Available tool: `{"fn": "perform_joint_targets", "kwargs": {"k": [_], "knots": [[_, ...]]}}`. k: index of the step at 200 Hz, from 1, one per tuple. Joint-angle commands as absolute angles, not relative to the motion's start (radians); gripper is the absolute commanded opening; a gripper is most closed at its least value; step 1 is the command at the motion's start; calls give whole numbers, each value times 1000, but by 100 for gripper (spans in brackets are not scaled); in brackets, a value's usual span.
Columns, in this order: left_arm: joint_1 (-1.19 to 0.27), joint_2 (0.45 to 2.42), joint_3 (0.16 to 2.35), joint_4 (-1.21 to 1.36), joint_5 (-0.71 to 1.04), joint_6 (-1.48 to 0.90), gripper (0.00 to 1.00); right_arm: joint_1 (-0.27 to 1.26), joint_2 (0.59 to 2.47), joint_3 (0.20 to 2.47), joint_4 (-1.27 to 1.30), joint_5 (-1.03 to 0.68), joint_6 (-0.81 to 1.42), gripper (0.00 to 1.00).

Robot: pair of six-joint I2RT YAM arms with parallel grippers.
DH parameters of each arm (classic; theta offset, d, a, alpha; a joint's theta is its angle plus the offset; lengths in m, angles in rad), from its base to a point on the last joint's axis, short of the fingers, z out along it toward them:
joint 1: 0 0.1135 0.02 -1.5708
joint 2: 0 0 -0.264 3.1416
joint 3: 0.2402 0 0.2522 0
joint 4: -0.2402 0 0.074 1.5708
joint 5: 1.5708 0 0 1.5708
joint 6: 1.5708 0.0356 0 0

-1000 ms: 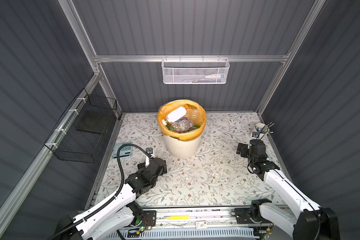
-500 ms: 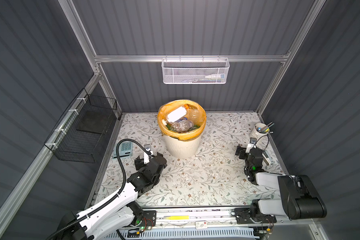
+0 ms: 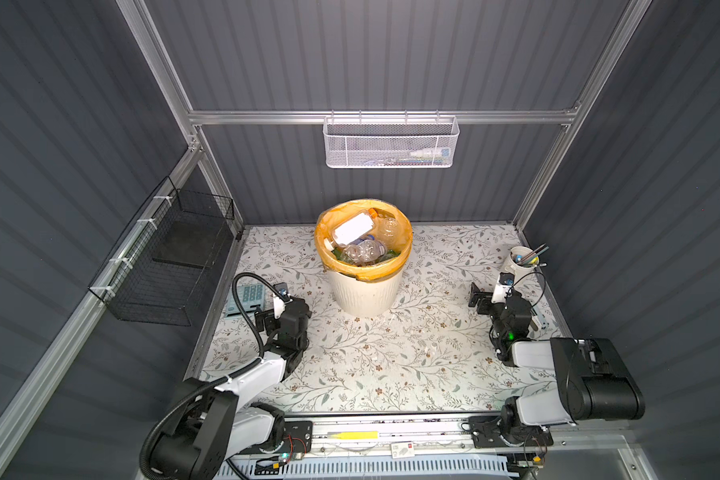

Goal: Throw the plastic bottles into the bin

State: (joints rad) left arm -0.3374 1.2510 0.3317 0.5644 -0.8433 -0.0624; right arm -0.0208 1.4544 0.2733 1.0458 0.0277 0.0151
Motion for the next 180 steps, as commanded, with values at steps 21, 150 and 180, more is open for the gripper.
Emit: {"fn": "perform_joint_targets", "kwargs": {"k": [21,150,180], "knots": [[-216,1479,299,1035,-516,74,100,-25,1461,295,1038,42,23,99],[-99,1717,466,922,-319,-5,100,-25,1463,304,1026,74,35,99],[-96,1718,469,915,-315,-7,100,-25,1463,305,1026,75,35,99]]}}
